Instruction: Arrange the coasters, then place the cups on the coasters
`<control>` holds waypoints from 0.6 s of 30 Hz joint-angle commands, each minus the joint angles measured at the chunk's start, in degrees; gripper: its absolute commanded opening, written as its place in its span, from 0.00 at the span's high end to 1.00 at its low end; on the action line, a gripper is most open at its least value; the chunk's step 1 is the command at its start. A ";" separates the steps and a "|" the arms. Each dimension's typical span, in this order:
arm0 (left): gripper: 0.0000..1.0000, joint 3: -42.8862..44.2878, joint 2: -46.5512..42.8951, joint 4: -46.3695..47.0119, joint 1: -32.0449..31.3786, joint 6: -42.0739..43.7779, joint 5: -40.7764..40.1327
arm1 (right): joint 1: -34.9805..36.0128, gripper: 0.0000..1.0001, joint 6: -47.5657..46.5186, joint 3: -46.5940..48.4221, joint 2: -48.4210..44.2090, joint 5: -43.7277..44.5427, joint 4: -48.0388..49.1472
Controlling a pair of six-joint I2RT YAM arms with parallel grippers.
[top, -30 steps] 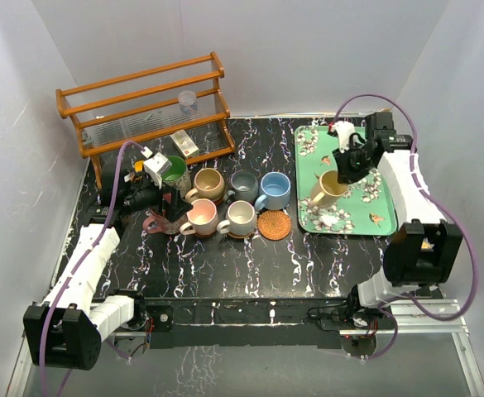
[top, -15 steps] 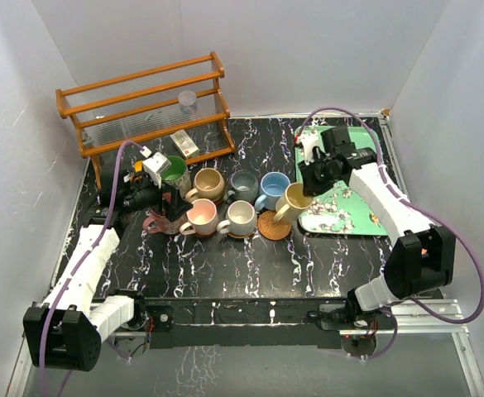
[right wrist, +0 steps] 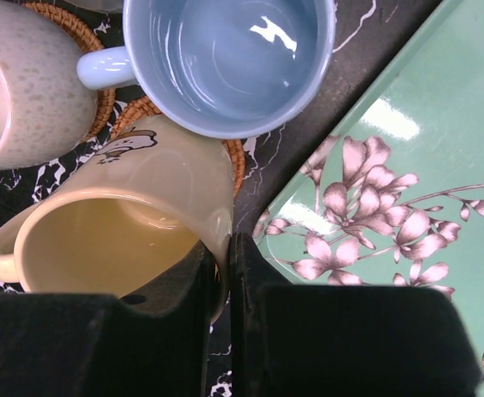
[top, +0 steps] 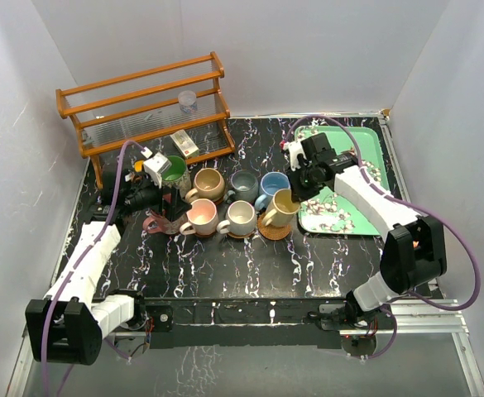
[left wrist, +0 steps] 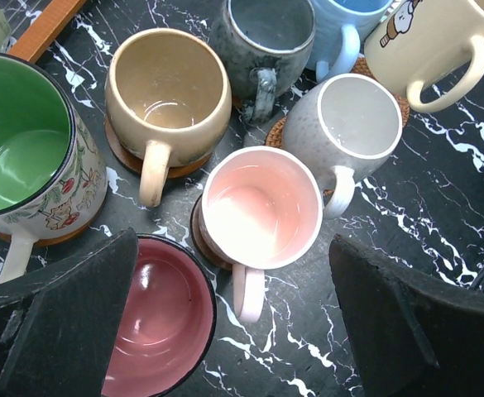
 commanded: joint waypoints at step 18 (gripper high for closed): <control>0.01 2.85 2.29 -1.46 0.89 3.58 0.96 | 5.96 0.95 6.82 -1.22 1.02 6.71 7.14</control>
